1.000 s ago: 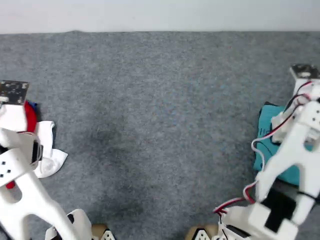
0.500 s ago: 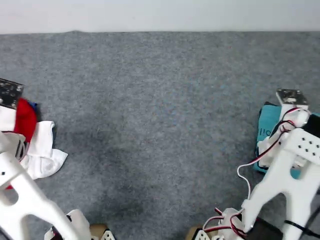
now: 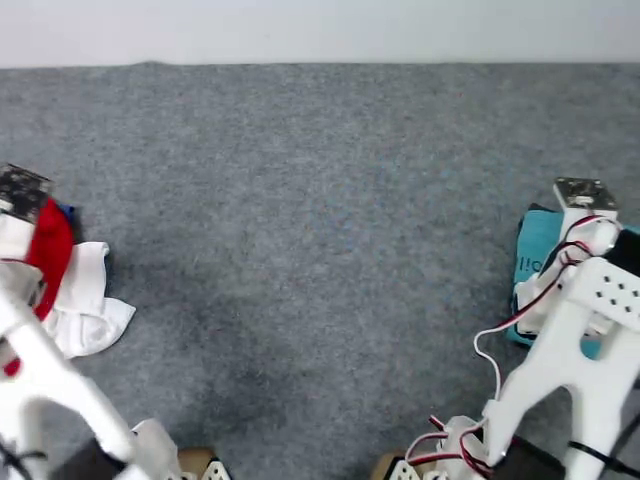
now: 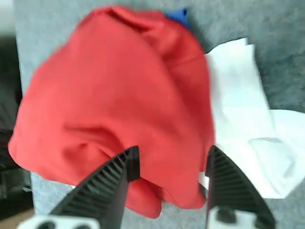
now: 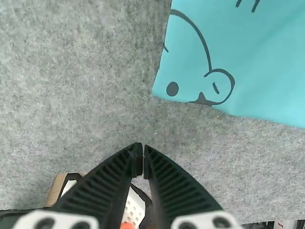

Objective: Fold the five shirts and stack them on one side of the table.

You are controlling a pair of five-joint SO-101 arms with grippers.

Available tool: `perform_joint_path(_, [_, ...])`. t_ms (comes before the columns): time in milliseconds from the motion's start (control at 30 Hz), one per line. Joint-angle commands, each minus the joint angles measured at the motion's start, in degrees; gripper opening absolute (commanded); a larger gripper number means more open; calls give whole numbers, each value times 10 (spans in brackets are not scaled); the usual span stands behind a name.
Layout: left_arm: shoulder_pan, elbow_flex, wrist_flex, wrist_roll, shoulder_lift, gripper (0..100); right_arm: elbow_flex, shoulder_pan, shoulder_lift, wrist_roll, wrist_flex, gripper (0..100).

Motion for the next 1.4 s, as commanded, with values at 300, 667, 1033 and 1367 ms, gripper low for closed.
perform_joint_path(300, [-32, -375, 165, 16, 240, 229, -4, -11, -20, -5, 22, 9])
perform_joint_path(667, [-32, -435, 159, 58, 280, 229, -4, -9, -22, -5, 24, 9])
perform_joint_path(1033, [-17, -448, 164, 59, 351, 11, -4, -9, -22, -45, 24, 9])
perform_joint_path(1367, [51, -534, 237, 207, 207, 4, -4, -8, -29, -47, 24, 9])
